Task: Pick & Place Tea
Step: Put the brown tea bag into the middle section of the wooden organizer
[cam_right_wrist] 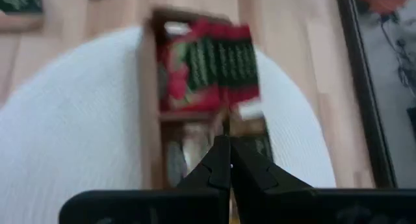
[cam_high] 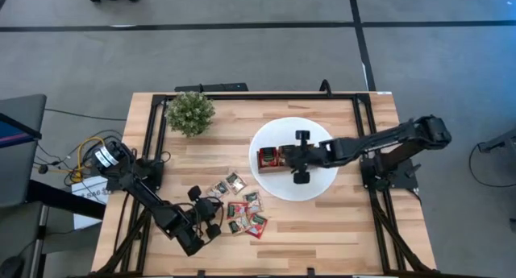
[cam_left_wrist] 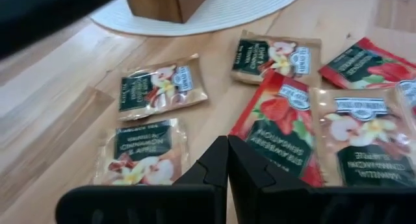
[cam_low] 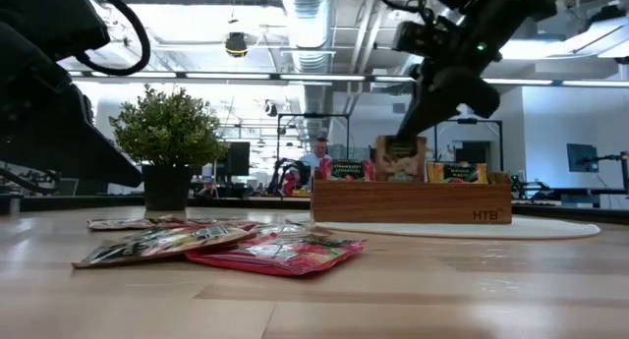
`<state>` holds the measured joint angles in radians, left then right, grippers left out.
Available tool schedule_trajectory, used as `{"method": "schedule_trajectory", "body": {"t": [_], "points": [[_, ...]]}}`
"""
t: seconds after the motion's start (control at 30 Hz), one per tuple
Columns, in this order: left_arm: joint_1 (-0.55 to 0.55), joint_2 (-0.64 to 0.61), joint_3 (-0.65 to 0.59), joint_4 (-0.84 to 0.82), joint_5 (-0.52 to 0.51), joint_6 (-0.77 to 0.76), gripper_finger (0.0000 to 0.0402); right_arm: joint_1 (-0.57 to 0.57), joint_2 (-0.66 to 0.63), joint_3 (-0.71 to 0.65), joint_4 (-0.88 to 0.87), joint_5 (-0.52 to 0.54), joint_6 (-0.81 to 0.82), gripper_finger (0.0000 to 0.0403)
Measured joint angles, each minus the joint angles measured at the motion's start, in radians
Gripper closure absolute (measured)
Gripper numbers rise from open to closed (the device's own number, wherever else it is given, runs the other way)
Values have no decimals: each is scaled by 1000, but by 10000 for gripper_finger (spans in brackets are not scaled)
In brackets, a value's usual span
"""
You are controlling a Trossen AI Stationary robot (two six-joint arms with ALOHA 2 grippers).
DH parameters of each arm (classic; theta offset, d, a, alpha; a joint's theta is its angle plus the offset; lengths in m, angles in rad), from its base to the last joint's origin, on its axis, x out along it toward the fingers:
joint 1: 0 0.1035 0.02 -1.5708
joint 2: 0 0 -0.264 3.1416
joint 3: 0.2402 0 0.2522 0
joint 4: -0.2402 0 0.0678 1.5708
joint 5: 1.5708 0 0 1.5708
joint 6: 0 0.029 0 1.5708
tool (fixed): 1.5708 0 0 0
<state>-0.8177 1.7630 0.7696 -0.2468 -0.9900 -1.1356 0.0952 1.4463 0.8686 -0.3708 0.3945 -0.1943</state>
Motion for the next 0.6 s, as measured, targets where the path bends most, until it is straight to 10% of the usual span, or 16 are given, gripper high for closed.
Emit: {"method": "schedule_trajectory", "body": {"t": [0.6], "points": [[0,0,0,14,20,23,401,13,59,8,-2,-52,-39,403]]}}
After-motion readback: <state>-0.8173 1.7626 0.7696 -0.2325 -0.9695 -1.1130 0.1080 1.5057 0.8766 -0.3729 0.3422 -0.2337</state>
